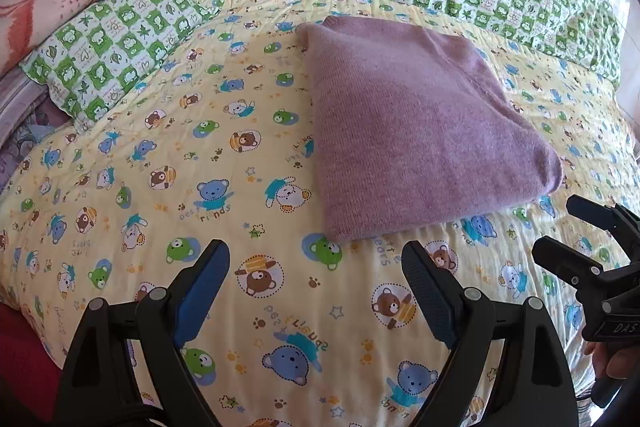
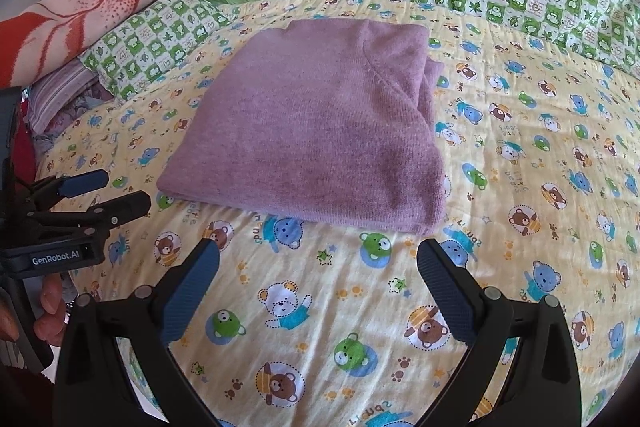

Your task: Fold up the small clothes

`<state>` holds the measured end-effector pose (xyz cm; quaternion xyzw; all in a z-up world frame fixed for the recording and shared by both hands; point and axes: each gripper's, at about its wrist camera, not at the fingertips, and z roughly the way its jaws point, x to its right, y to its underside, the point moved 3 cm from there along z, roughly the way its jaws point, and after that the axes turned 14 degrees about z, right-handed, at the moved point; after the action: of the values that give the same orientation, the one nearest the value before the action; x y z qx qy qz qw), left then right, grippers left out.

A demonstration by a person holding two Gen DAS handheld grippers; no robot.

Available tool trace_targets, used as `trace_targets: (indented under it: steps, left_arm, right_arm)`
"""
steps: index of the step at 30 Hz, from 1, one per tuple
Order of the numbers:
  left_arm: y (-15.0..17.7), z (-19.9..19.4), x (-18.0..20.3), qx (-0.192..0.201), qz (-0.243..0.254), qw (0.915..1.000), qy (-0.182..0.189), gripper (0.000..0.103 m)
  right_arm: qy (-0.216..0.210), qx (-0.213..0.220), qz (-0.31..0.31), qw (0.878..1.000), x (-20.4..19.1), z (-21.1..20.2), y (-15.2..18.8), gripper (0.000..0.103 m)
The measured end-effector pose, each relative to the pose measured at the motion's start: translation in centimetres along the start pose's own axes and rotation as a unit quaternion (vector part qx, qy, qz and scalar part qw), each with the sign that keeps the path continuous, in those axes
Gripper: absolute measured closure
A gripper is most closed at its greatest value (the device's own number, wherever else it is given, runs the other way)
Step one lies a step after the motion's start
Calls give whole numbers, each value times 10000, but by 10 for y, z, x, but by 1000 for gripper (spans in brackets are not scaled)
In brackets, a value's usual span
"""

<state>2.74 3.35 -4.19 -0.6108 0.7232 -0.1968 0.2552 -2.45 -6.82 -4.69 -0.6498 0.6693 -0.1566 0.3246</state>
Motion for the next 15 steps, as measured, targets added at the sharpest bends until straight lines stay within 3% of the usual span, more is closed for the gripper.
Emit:
trace_targets:
  steps: [15]
  left_arm:
    - [-2, -15, 12, 223, 95, 9997, -25, 15]
  right_arm:
    - [-37, 118, -40, 9999, -5, -8, -4, 4]
